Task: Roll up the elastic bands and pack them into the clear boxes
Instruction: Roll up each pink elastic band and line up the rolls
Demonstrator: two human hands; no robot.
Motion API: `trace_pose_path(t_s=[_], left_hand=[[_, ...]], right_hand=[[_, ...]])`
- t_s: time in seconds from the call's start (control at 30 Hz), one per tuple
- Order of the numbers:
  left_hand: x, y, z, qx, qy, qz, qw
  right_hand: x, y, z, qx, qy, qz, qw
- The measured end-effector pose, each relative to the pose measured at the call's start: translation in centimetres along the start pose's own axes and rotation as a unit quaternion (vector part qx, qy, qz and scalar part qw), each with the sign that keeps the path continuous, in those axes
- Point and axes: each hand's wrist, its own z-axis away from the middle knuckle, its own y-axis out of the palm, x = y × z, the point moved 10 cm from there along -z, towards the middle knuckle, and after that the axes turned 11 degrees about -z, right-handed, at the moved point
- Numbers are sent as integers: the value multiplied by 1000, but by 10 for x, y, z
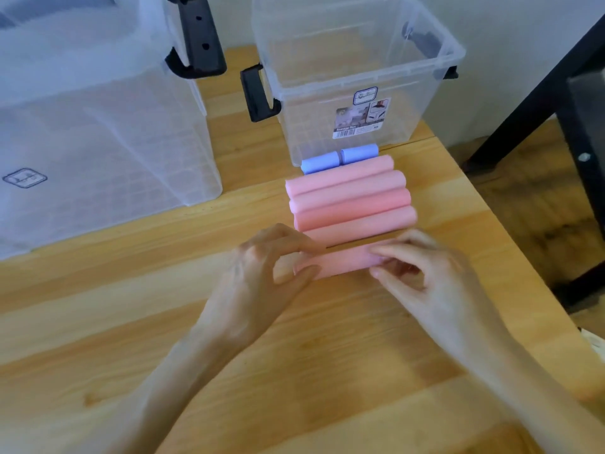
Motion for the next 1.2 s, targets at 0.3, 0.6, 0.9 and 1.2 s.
trace_pose_path(t_s=[0.3, 0.6, 0.9, 1.2], left_hand=[[-19, -10, -1, -14, 26, -112, 993], [-16, -4, -11, 96, -54, -102, 989], [-5, 2, -21, 144, -88, -56, 984], [-9, -1, -38, 108, -79, -52, 990]], right_hand=[[0, 3, 6, -39, 187, -111, 975], [-7, 3, 19, -151, 379, -259, 875], [-17, 37, 48, -313, 568, -433, 627], [-15, 58, 42, -333, 594, -381, 625]])
